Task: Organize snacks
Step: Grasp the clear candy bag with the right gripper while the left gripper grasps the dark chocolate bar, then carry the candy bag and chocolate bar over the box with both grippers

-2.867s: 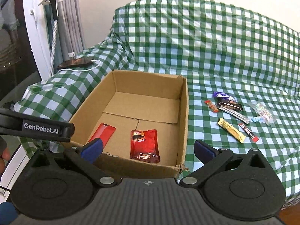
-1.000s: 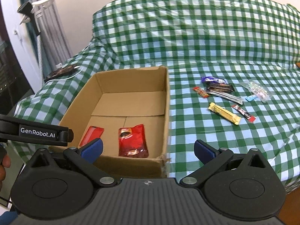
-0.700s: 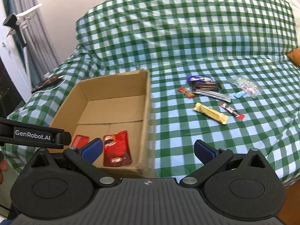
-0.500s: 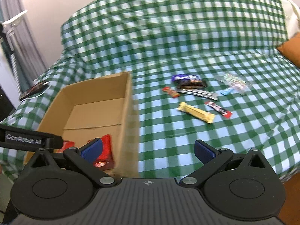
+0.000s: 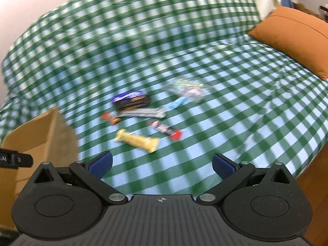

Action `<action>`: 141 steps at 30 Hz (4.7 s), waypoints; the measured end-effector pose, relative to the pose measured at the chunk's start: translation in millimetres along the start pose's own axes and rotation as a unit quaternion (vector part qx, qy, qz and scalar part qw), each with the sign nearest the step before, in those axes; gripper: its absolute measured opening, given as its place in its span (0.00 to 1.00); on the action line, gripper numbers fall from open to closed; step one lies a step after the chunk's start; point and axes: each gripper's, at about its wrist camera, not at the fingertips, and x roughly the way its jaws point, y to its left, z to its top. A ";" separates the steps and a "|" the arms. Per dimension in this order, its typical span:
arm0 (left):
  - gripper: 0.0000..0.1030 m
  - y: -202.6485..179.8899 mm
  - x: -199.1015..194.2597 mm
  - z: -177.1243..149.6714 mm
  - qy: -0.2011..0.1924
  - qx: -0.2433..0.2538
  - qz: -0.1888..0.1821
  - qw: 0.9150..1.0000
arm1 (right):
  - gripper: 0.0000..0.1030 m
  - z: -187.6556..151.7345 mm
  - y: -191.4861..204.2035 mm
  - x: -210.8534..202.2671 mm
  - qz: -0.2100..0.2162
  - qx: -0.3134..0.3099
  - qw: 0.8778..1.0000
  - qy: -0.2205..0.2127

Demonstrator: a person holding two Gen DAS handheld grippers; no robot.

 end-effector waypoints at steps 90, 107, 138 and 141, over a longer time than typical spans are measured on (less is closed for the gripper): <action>0.53 134.3 -124.7 -127.4 -0.031 -0.102 -0.053 0.993 | 0.12 -45.8 135.9 -134.6 0.206 -0.180 0.960 -0.064; 0.53 168.2 -149.9 -210.0 -0.039 -0.137 -0.065 0.988 | 0.08 -100.6 183.7 -190.6 0.203 -0.263 0.941 -0.061; 0.53 208.5 -89.0 -166.2 -0.005 -0.170 -0.052 0.984 | 0.03 -76.3 219.8 -134.4 0.192 -0.274 0.942 -0.034; 0.53 213.9 -82.7 -159.2 -0.005 -0.173 -0.048 0.984 | 0.03 -73.4 224.6 -126.0 0.193 -0.273 0.942 -0.027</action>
